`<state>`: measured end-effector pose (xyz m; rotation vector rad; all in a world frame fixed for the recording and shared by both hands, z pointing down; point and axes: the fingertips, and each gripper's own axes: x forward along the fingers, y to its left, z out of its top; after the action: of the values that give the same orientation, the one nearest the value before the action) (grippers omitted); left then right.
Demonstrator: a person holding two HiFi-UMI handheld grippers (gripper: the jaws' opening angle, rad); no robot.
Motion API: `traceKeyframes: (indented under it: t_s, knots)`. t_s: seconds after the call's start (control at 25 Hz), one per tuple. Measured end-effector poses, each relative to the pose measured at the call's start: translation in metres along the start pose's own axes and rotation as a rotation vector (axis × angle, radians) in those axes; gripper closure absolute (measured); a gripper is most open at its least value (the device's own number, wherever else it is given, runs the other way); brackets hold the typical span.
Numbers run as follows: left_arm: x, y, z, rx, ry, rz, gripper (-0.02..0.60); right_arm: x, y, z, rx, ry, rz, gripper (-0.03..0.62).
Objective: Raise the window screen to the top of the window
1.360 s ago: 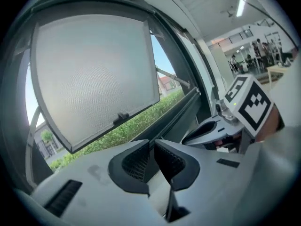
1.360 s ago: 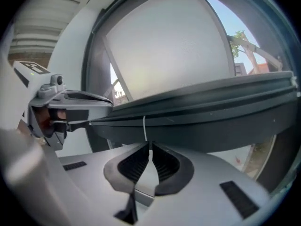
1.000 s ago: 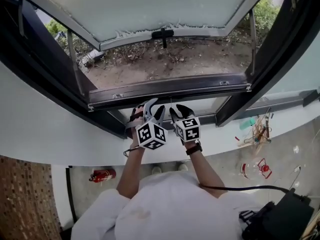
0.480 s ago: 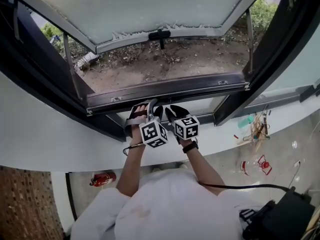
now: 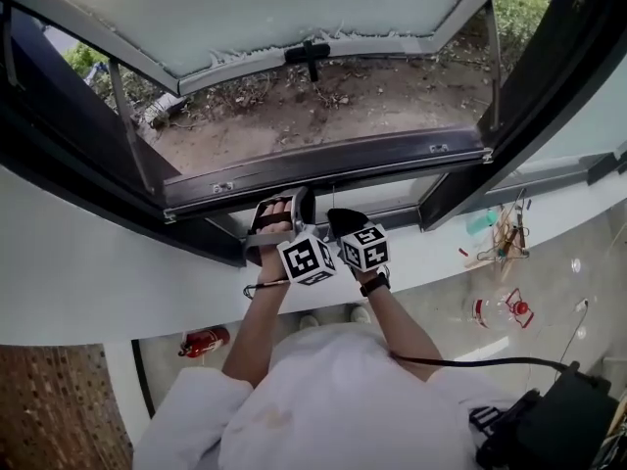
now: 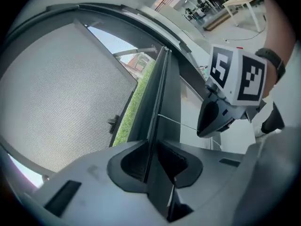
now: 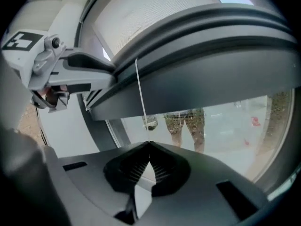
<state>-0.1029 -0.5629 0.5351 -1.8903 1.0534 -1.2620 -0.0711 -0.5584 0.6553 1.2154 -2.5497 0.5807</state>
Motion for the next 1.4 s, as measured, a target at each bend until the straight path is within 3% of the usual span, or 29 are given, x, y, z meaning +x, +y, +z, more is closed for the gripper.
traceKeyframes:
  t_s: [0.28,0.48,0.72,0.84,1.12,1.4]
  knots:
    - [0.000,-0.003,-0.001,0.044,0.050,0.011,0.529,-0.011,-0.009,-0.067,0.004,0.146,-0.026,0.592]
    - [0.001,-0.002,-0.001,-0.013,0.032,0.039,0.554,-0.024,-0.021,-0.093,0.016,0.205,-0.046,0.592]
    - [-0.002,0.000,0.001,0.028,0.002,-0.014,0.554,-0.036,-0.026,-0.124,0.024,0.266,-0.068,0.592]
    - [-0.007,0.004,0.002,-0.041,-0.010,-0.002,0.552,-0.040,-0.022,-0.149,0.075,0.302,-0.071,0.592]
    - [-0.013,0.014,0.007,-0.194,-0.115,0.030,0.552,-0.057,-0.010,-0.195,0.086,0.431,-0.069,0.592]
    - [-0.030,0.045,0.019,-0.309,-0.234,0.172,0.538,-0.065,-0.011,-0.198,0.128,0.394,-0.061,0.592]
